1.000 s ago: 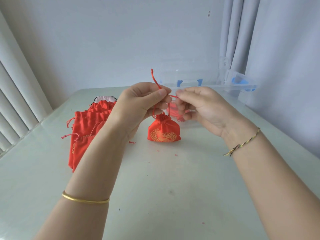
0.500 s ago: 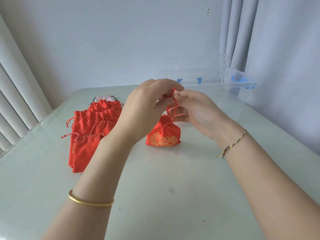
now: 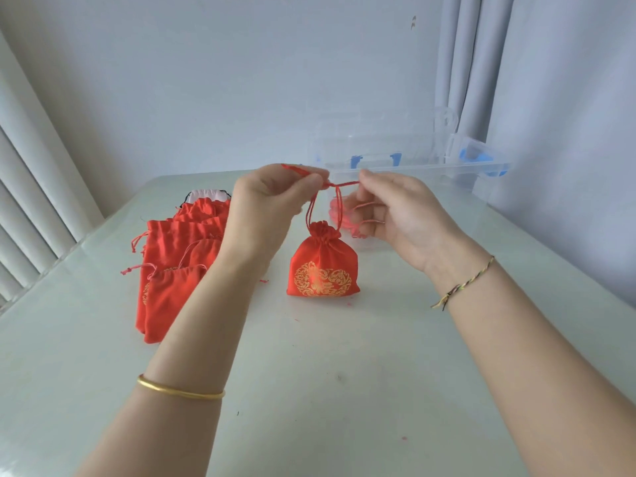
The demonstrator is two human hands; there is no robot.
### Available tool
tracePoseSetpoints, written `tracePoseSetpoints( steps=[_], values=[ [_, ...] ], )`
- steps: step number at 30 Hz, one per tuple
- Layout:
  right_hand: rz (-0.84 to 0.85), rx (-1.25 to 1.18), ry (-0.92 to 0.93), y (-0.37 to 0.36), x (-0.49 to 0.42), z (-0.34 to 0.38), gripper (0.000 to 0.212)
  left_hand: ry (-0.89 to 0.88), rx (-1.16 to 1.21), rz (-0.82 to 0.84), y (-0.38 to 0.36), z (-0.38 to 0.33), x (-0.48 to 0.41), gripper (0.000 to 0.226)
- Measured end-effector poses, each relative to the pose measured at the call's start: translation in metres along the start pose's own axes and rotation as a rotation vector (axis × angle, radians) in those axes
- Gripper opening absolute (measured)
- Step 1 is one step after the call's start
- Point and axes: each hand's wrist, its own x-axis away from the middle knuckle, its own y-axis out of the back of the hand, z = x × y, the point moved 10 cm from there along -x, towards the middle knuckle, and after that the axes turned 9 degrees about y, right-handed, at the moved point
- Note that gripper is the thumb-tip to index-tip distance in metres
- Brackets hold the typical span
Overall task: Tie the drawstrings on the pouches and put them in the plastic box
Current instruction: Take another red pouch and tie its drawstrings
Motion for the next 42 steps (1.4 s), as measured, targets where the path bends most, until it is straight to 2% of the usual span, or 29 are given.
tracePoseSetpoints(
  steps=[3,5,7,9,13,15,19,22,26,29,32,35,37,39,42],
  values=[
    [-0.043,-0.337,-0.065,-0.001,0.001,-0.004,0.038,0.176,0.011,-0.034,0.008,0.024,-0.005,0.017],
    [-0.005,-0.584,-0.125,-0.011,0.003,-0.006,0.039,0.17,-0.111,-0.082,0.013,0.027,-0.008,0.023],
    [0.011,-0.646,-0.159,-0.014,0.004,-0.01,0.036,0.187,-0.162,-0.105,0.015,0.031,-0.009,0.027],
    [-0.018,-0.514,-0.169,-0.008,0.003,-0.017,0.035,0.253,-0.089,-0.107,0.016,0.037,-0.011,0.03],
    [-0.068,-0.274,-0.187,0.008,0.0,-0.03,0.035,0.452,0.398,0.002,0.007,0.05,-0.006,0.038],
    [-0.073,-0.195,-0.208,0.014,0.001,-0.037,0.035,0.466,0.496,0.076,-0.002,0.047,-0.003,0.039],
    [-0.082,-0.144,-0.198,0.018,0.003,-0.032,0.033,0.354,0.331,0.138,-0.012,0.031,0.0,0.036],
    [-0.057,-0.185,-0.112,0.011,0.002,-0.008,0.031,0.325,0.147,0.166,-0.012,0.028,0.001,0.031],
    [-0.012,-0.182,0.019,-0.002,0.002,0.019,0.031,0.289,-0.072,0.291,-0.025,0.02,0.009,0.018],
    [0.013,-0.161,0.059,-0.01,0.003,0.024,0.028,0.233,-0.211,0.315,-0.031,0.011,0.013,0.01],
    [0.036,-0.072,0.024,-0.012,0.005,0.018,0.028,0.218,-0.219,0.301,-0.033,0.01,0.013,0.014],
    [0.054,0.081,-0.089,-0.01,0.008,0.003,0.031,0.259,-0.136,0.273,-0.029,0.018,0.008,0.018],
    [0.096,0.107,-0.138,-0.015,0.011,-0.002,0.022,0.283,-0.082,0.253,-0.026,0.022,0.005,0.018],
    [0.105,0.151,-0.115,-0.017,0.01,-0.003,0.011,0.293,-0.053,0.229,-0.023,0.024,0.004,0.017],
    [0.077,0.248,0.011,-0.014,0.005,0.006,0.011,0.313,-0.031,0.182,-0.017,0.027,0.002,0.016]
  ],
)
